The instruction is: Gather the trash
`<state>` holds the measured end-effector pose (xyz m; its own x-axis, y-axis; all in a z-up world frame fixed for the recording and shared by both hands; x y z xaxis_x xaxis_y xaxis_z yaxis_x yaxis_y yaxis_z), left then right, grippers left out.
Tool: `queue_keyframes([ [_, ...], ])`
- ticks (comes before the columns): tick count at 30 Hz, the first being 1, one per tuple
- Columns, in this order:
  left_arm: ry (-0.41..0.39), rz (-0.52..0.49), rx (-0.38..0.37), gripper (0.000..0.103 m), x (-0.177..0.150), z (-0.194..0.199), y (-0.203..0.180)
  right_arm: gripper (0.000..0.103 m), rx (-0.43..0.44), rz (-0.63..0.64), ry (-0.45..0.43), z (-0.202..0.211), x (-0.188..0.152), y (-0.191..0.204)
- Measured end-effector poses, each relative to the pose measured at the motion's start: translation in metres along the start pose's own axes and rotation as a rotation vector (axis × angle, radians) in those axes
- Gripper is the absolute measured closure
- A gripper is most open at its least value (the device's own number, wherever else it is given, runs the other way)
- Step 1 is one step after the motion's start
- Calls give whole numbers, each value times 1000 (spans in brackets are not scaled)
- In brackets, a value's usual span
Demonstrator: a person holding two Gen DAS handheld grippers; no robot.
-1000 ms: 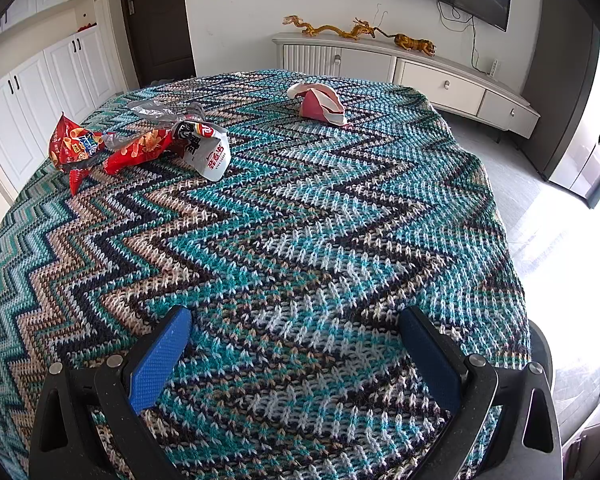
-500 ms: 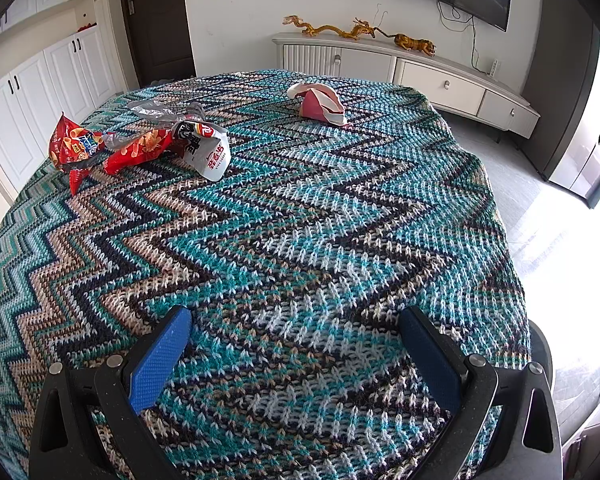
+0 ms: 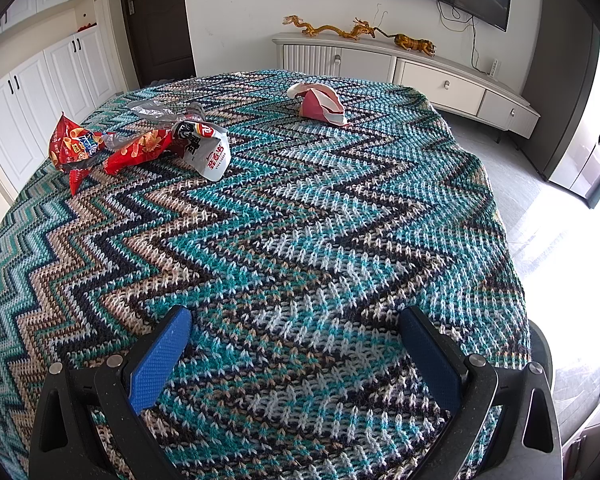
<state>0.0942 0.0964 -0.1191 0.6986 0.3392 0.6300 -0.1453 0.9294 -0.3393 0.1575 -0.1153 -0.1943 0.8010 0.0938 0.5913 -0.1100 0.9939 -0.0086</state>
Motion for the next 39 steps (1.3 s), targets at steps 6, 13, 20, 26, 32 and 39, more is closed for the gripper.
queue_keyframes([
  [6, 11, 8, 6, 25, -1, -6, 3, 0, 0, 0, 0, 0, 0, 0],
  [13, 20, 13, 6, 25, -4, -10, 5, 0, 0, 0, 0, 0, 0, 0],
  [20, 24, 32, 19, 25, -2, -15, 11, 0, 0, 0, 0, 0, 0, 0],
  [26, 27, 39, 14, 25, 0, -22, 15, 0, 0, 0, 0, 0, 0, 0],
  [32, 8, 19, 16, 25, 2, -23, 16, 0, 0, 0, 0, 0, 0, 0],
  [39, 8, 11, 14, 25, 5, -33, 16, 0, 0, 0, 0, 0, 0, 0],
])
Point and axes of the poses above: each gripper's, at about its wrist camera, not at the fingertips, and z roughly against the way its jaws point, y to its left, x to its top, the point moved 1 cm from there along -z, roughly the way its jaws point
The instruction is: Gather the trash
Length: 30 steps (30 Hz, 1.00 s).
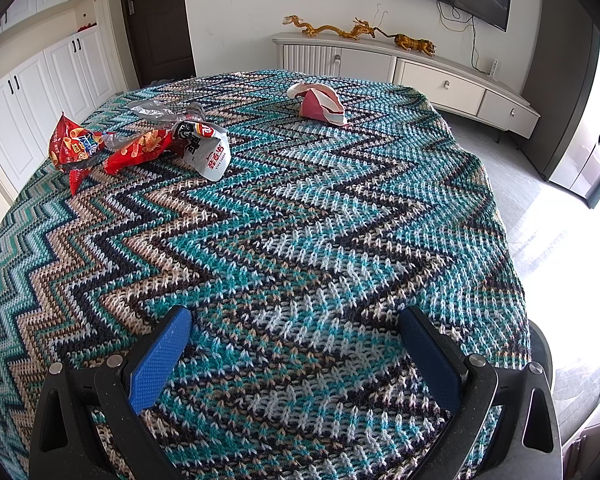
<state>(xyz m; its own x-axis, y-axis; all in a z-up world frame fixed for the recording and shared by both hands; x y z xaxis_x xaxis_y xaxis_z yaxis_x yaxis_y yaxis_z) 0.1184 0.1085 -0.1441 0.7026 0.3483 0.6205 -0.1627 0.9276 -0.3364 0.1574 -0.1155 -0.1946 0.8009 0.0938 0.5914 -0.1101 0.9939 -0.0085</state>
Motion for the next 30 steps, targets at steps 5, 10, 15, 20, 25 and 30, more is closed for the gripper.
queue_keyframes([
  [5, 15, -16, -4, 25, 0, -9, -5, 0, 0, 0, 0, 0, 0, 0],
  [10, 33, -16, -6, 25, 0, -18, -7, 0, 0, 0, 0, 0, 0, 0],
  [15, 39, -14, -10, 25, 1, -22, -7, 0, 0, 0, 0, 0, 0, 1],
  [20, 40, -9, -8, 25, 3, -27, -5, 0, 0, 0, 0, 0, 0, 1],
  [25, 61, -3, 4, 25, 2, -39, -2, 0, 0, 0, 0, 0, 0, 0],
  [30, 74, -7, 10, 25, 2, -48, -3, 0, 0, 0, 0, 0, 0, 0],
])
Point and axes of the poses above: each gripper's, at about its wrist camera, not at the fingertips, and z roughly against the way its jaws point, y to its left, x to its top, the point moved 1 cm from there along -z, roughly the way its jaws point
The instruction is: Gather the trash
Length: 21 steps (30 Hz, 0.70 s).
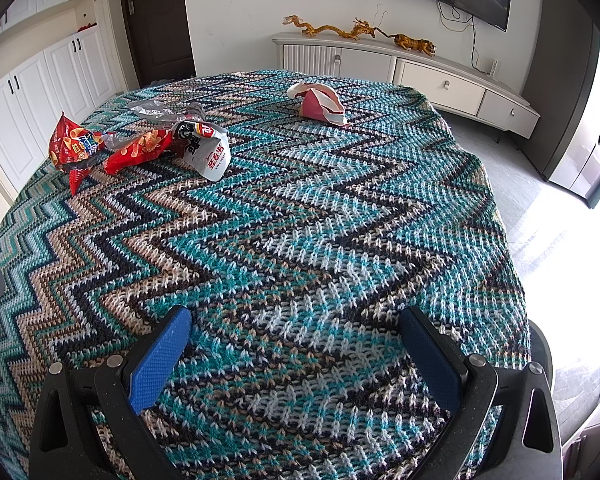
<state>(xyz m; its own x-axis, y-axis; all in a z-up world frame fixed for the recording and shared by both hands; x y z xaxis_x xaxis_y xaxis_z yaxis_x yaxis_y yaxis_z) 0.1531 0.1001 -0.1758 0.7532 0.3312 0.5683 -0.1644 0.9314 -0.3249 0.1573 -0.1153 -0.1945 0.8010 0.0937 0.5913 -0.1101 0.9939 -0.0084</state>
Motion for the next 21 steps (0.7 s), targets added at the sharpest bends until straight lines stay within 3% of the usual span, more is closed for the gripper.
queue_keyframes([
  [21, 10, 19, 26, 25, 5, -10, 7, 0, 0, 0, 0, 0, 0, 0],
])
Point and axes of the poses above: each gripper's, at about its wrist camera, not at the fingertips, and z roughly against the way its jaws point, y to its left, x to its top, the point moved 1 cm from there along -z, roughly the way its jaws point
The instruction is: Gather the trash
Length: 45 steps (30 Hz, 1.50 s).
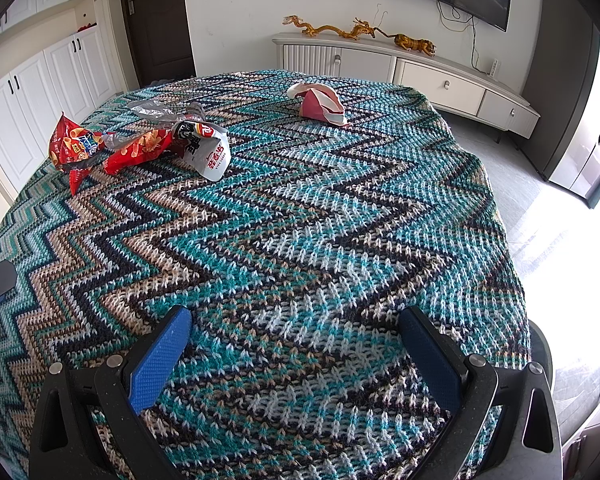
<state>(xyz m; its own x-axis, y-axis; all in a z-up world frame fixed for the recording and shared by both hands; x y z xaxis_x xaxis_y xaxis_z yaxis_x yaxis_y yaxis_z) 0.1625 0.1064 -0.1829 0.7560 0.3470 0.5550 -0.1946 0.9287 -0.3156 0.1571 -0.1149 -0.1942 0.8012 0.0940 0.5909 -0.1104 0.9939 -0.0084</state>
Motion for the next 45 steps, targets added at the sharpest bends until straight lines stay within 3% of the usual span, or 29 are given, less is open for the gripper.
queue_keyframes([
  [15, -92, -84, 42, 25, 13, 14, -10, 0, 0, 0, 0, 0, 0, 0],
  [22, -149, -159, 48, 25, 19, 27, -39, 0, 0, 0, 0, 0, 0, 0],
  [30, -271, -241, 147, 25, 24, 59, -66, 0, -4, 1, 1, 1, 0, 0],
  [34, -317, -248, 159, 12, 24, 77, -72, 0, -7, -5, 3, -2, 2, -1],
  [39, -357, -262, 159, 8, 18, 102, -81, 0, 28, 6, 25, -4, 10, 0],
  [45, -452, -277, 164, 2, 6, 146, -91, 0, 37, -48, -137, 59, 6, -17],
])
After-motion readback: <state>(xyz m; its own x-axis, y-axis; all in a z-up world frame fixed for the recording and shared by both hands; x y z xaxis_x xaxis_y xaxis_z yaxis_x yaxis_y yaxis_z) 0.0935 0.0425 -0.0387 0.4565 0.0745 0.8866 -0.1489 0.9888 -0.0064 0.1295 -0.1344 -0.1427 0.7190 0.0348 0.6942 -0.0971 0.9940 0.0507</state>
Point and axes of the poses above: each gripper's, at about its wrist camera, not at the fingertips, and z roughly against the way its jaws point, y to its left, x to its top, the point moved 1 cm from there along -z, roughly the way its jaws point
